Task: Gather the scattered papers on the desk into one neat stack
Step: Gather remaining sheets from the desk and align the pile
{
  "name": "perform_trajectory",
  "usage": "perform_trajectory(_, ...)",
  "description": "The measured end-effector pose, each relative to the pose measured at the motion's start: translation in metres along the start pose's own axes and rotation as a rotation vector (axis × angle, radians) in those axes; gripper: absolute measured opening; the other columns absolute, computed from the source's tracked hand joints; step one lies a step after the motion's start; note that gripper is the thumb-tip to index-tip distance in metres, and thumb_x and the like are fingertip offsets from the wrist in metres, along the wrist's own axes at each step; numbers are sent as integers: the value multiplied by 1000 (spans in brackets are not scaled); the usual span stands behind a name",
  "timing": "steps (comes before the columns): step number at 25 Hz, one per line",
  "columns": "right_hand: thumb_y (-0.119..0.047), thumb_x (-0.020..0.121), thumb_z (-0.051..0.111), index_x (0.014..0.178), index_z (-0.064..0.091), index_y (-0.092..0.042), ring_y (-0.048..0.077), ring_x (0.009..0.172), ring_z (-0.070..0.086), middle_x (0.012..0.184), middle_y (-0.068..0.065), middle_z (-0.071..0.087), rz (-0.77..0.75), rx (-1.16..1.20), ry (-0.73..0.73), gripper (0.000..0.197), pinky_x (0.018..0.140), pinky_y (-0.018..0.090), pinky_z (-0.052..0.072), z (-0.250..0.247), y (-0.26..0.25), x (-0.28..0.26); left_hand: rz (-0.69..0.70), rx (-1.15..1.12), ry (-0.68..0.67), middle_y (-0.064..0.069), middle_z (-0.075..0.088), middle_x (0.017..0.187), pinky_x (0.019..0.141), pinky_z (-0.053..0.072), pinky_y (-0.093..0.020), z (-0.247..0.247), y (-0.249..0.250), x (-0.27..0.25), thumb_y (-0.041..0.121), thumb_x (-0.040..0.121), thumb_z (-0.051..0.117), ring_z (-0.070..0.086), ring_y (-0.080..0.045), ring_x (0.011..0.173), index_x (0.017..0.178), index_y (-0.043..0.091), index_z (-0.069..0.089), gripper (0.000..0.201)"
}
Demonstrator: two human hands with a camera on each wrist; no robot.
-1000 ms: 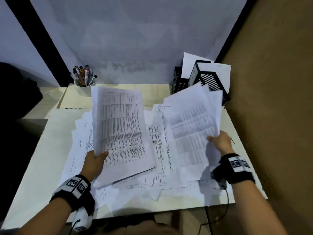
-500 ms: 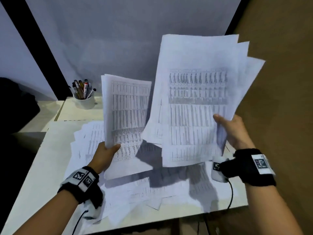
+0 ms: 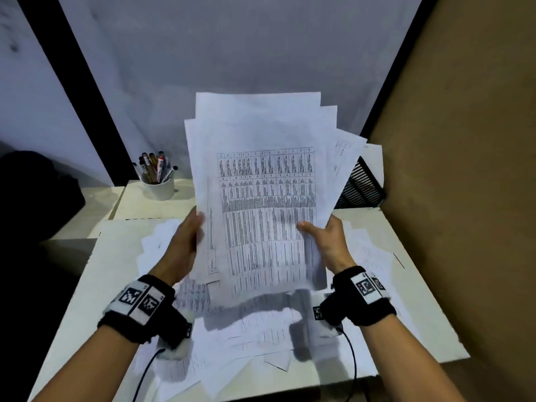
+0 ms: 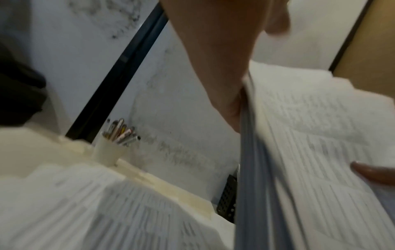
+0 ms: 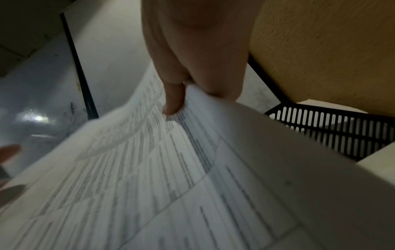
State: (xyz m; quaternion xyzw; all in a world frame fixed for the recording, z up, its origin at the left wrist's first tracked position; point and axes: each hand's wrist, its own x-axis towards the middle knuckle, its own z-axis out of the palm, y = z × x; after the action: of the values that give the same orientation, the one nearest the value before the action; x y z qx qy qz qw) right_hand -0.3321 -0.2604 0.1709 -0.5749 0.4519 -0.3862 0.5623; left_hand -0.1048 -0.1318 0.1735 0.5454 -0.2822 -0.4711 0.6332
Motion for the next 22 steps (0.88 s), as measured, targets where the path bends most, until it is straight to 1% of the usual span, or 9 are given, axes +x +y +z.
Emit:
perform_trajectory(3, 2, 77, 69, 89, 63, -17, -4, 70, 68, 84, -4, 68, -4, 16, -26, 24, 72, 20, 55, 14, 10, -9, 77, 177, 93, 7, 70, 91, 92, 48, -40, -2, -6, 0, 12, 85, 61, 67, -5, 80, 102, 22, 60, 20)
perform_trajectory(6, 6, 74, 69, 109, 59, -4, -2, 76, 69, 92, -1, 68, 16, 65, -83, 38, 72, 15, 55, 16, 15, -12, 79, 178, 95, 11, 72, 81, 85, 54, -37, -4, -16, -8, 35, 54, 85, 69, -7, 76, 99, 16, 64, 53)
perform_trajectory(8, 3, 74, 70, 106, 59, -9, 2, 77, 70, 93, 0, 68, 11, 87, -79, 36, 73, 19, 57, 11, 12, -11, 86, 186, 77, 8, 71, 91, 86, 55, -32, -6, -18, -9, 47, 38, 86, 68, -10, 86, 109, 11, 61, 84)
perform_trajectory(11, -16, 58, 84, 95, 63, -17, 6, 79, 70, 84, -5, 74, -49, 107, -134, 43, 71, 22, 55, 7, -6, -13, 142, 187, 18, 6, 69, 98, 77, 56, -17, -5, -11, -9, 64, 24, 83, 68, 0, 85, 110, 15, 58, 101)
perform_trajectory(14, -11, 57, 77, 95, 61, -16, 4, 76, 68, 78, -12, 73, -146, 157, -167, 41, 68, 18, 53, 11, -28, -10, 238, 145, 22, 12, 73, 89, 72, 54, -14, 6, 6, -9, 66, 29, 81, 67, 4, 84, 104, 22, 58, 91)
perform_trajectory(16, -15, 55, 78, 92, 61, -16, 4, 75, 68, 76, -12, 73, -198, 185, -148, 41, 67, 17, 53, 15, -37, -10, 328, 132, 92, 14, 72, 95, 82, 54, -23, 15, 16, -10, 70, 40, 75, 66, -5, 94, 106, 25, 59, 82)
perform_trajectory(18, -17, 57, 78, 90, 62, -15, 3, 73, 68, 74, -11, 73, -218, 200, -125, 37, 66, 17, 53, 19, -40, -13, 452, 163, 211, -10, 68, 101, 89, 49, -46, 24, 23, -12, 77, 55, 62, 63, -30, 99, 103, 34, 59, 65)
perform_trajectory(19, -20, 58, 77, 89, 62, -16, 3, 72, 67, 73, -11, 72, -215, 221, -108, 34, 65, 16, 53, 21, -39, -14, 517, 184, 272, -18, 66, 96, 86, 47, -47, 29, 26, -13, 76, 62, 56, 62, -35, 93, 101, 34, 60, 58)
perform_trajectory(22, -41, 62, 68, 79, 64, -18, 1, 66, 61, 71, -11, 67, -242, 215, 0, 29, 62, 14, 48, 26, -42, -14, 588, 199, 416, 0, 64, 84, 78, 46, -19, 43, 31, -13, 47, 77, 56, 60, 1, 80, 102, 16, 62, 40)
